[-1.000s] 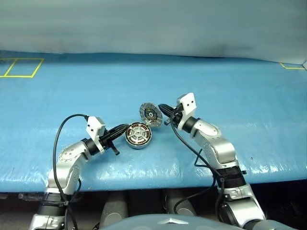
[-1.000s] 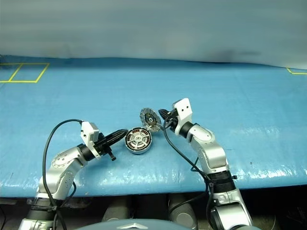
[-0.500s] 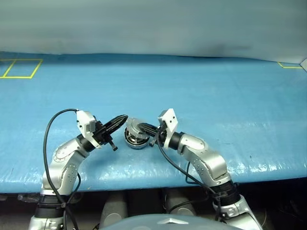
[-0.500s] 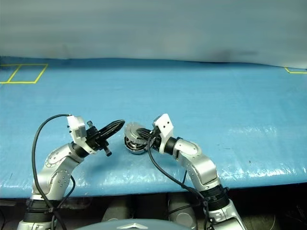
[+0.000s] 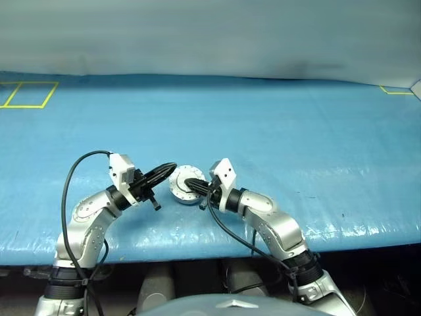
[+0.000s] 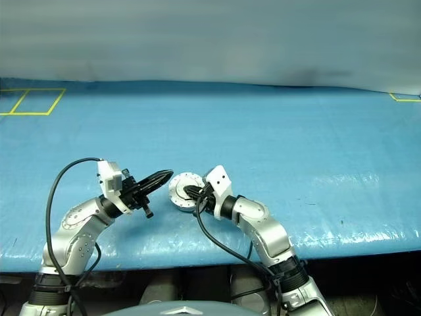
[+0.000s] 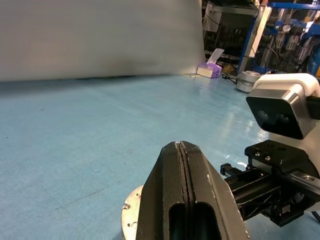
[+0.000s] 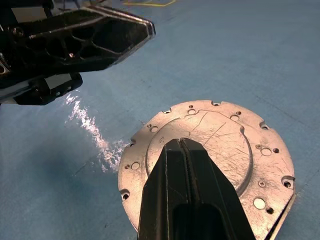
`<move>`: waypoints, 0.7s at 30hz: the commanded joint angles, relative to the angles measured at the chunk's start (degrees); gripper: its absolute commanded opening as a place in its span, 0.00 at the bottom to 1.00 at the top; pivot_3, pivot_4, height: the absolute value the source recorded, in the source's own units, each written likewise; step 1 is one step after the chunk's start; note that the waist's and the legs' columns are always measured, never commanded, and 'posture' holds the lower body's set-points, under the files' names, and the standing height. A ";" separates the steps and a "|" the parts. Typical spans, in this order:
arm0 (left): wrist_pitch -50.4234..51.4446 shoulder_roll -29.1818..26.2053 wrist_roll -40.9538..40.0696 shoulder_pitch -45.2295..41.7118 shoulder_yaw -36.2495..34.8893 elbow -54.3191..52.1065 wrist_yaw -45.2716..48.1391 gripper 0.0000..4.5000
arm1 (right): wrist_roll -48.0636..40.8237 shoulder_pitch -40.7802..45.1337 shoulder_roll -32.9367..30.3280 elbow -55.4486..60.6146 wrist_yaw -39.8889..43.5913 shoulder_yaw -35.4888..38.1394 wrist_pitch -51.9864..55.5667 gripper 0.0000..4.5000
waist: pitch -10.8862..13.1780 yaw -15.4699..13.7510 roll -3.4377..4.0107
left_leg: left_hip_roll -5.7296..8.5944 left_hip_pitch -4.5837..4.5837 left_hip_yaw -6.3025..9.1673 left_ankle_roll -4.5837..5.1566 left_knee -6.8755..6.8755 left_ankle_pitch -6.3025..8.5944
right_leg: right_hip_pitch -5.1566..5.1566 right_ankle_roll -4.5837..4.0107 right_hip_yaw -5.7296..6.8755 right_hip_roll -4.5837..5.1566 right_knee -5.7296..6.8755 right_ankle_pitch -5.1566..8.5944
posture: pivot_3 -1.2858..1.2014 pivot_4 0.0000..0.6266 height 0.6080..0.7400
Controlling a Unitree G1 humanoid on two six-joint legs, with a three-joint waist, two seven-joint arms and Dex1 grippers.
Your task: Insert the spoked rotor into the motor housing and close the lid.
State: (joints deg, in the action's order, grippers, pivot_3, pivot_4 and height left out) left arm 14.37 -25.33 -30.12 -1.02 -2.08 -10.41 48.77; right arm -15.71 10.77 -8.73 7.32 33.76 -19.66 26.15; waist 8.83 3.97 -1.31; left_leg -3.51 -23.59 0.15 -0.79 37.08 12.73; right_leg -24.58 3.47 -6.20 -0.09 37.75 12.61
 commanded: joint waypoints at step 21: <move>-1.34 0.20 3.46 2.46 -0.82 1.70 -1.11 0.00 | 6.10 2.72 0.33 -3.49 1.25 -2.82 -6.07 0.99 | 0.01 -0.03 0.00 | 0.00 -0.04 -0.01 0.00 -0.02 0.00 | -0.06 -0.01 0.00 0.02 0.00 0.00 | 0.52 0.24 1.00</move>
State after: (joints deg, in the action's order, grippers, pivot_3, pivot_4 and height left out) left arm 14.26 -25.47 -25.50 1.43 -1.75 -7.09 47.76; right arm -10.25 13.07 -8.75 4.24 34.80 -21.46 21.06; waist 8.83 3.94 -1.30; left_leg -3.51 -23.64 0.14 -0.80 37.07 12.73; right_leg -24.64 3.46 -6.20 -0.07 37.75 12.61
